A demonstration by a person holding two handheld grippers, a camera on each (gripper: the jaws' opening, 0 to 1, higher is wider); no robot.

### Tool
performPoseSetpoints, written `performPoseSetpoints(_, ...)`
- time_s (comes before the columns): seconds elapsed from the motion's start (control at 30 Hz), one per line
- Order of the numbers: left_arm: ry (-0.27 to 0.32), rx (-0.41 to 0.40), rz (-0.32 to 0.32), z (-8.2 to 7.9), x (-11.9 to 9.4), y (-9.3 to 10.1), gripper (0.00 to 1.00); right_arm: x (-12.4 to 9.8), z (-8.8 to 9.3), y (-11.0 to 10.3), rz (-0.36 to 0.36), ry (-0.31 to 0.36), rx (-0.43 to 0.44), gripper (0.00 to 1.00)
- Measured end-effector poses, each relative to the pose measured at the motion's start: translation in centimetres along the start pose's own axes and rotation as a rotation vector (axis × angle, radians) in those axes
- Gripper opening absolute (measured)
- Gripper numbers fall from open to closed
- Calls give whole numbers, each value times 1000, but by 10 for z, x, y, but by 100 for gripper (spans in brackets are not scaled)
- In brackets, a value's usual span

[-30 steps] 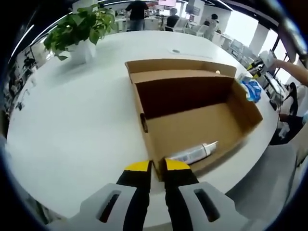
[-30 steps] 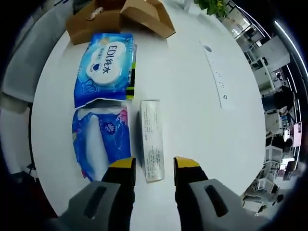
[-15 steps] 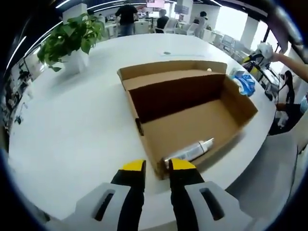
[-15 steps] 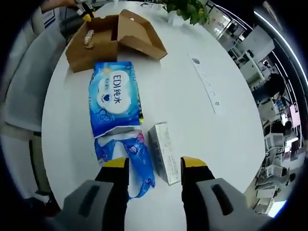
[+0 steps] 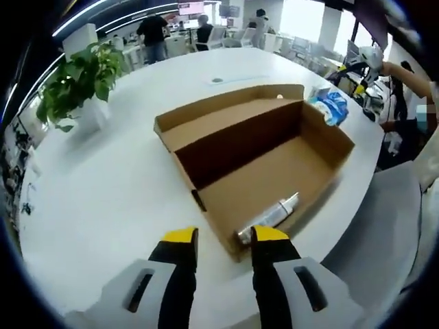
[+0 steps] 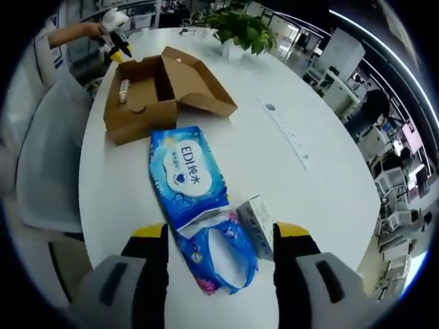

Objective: Operate the shoe box by opening the lid, removing the specified soft item, and placing it in the target area until the item is outside and the box remains undamaged.

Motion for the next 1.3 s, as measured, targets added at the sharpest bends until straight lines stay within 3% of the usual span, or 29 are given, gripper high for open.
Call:
performPoseSetpoints(0.17,-4,106,55,-14,2,3,31,-9,-1,-16,20,30,75,65)
performPoseSetpoints(0.33,-61,233,115,-21,9,9,33,-18,-5,-36,39,75,155,70)
performPoseSetpoints(0.53,-85,304,151,-31,17,12,33,-27,-6,-59,65,114,238,74)
performPoseSetpoints(0.63,-94,377,203,-36,24,15,32,-31,-8,-68,79,139,276,77)
performPoseSetpoints(0.93,-140,464,300,-47,42,20,33,-41,-12,-99,91,201,365,85)
performPoseSetpoints(1.3,-237,582,408,-44,65,15,34,-58,-24,-123,68,232,421,95)
Point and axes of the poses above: the point that each gripper's makers call its tool centre point, and the gripper's own axes: x roughly forward along the fingers, y roughly to its right, z roughly out of its underside, the point moved 8 cm from there along -x, roughly backward along the fingers, and after that the axes turned 6 degrees about z, right-handed, at the moved point
